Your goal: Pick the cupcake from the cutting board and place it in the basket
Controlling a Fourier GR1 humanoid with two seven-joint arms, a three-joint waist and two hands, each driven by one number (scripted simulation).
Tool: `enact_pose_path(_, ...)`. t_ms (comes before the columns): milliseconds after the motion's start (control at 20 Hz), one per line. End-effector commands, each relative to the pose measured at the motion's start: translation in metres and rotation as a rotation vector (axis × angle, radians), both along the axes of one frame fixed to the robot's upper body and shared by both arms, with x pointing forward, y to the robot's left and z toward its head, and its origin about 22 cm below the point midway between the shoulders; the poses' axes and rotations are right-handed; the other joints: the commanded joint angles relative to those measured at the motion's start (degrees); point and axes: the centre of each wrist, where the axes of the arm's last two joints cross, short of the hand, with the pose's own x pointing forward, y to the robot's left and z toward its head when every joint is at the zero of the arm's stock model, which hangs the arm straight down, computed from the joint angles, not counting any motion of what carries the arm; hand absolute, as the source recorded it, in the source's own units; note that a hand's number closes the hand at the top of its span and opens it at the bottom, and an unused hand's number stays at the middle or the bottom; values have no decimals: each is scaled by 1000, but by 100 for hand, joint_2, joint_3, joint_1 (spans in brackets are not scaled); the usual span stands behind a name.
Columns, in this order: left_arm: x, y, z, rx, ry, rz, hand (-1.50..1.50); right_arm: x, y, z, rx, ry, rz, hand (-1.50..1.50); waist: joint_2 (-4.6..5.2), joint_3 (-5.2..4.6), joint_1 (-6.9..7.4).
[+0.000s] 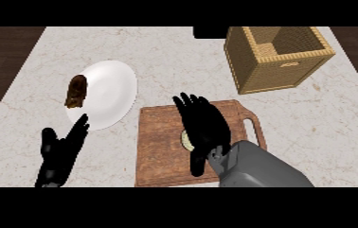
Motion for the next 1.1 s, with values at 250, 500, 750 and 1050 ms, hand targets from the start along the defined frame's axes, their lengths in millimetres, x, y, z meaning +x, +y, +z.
enact_pose_path(250,-22,11,-23,-16,88,7,0,13,6,-29,-109,78,-19,-150,42,-60,32)
enact_pose_path(500,-16,-6,-13,-21,91,4,0,6,0,-49,-120,81,-38,-150,33,-57,2)
enact_pose_path(750,-20,14,-8,-6,90,22,0,8,0,-42,-96,79,-22,-150,29,-57,-1)
enact_pose_path(1050,-23,11,-22,-22,88,16,0,13,20,-70,-100,76,-25,-150,42,-59,30)
